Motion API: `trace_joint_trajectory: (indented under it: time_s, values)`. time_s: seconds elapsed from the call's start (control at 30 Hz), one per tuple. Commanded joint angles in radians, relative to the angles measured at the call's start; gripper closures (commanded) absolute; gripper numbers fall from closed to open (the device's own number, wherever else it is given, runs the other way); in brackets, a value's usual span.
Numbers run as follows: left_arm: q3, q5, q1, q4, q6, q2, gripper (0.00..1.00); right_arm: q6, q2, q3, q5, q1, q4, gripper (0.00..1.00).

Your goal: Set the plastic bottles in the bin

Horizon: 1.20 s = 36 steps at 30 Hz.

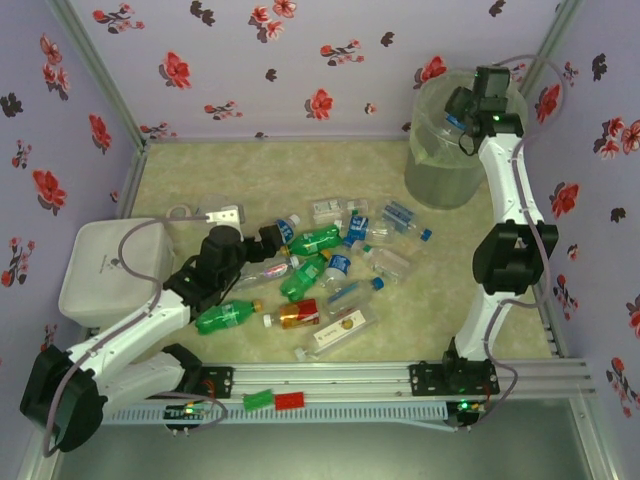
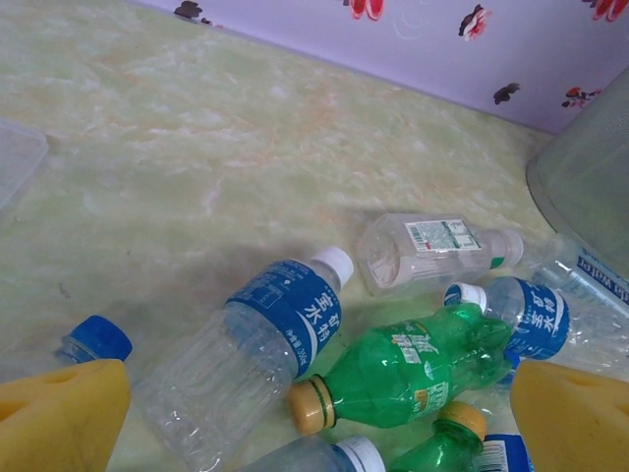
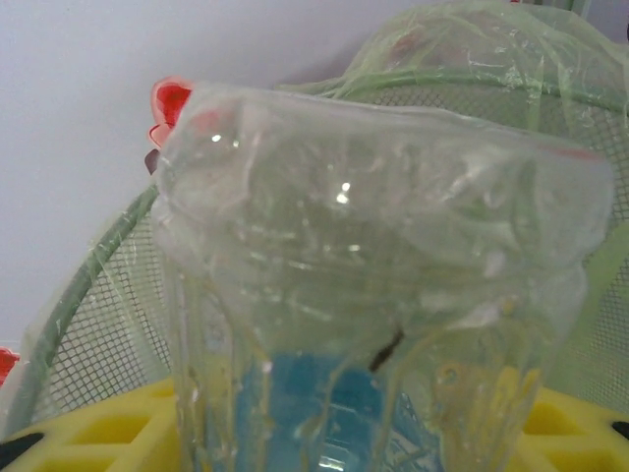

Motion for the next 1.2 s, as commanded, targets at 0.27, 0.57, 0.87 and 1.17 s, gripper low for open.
trace_joint_trajectory:
  time_s: [0.27, 0.57, 0.87, 1.17]
  values:
    - [0.043, 0.015, -0.003, -0.051, 0.004, -0.004, 0.0, 0.034, -0.049, 0.017, -0.028, -0.002, 0.01, 0.0]
    - [0.055, 0.02, -0.002, -0.062, 0.022, -0.005, 0.0, 0.023, -0.131, 0.028, -0.02, -0.002, 0.009, 0.0]
    - [0.09, 0.056, -0.003, -0.111, 0.074, 0.009, 0.0, -0.016, -0.349, -0.15, -0.072, 0.091, -0.042, 0.0]
    - [0.204, 0.265, -0.026, -0.26, 0.205, 0.068, 0.0, -0.031, -0.596, -0.525, -0.029, 0.308, -0.09, 0.0]
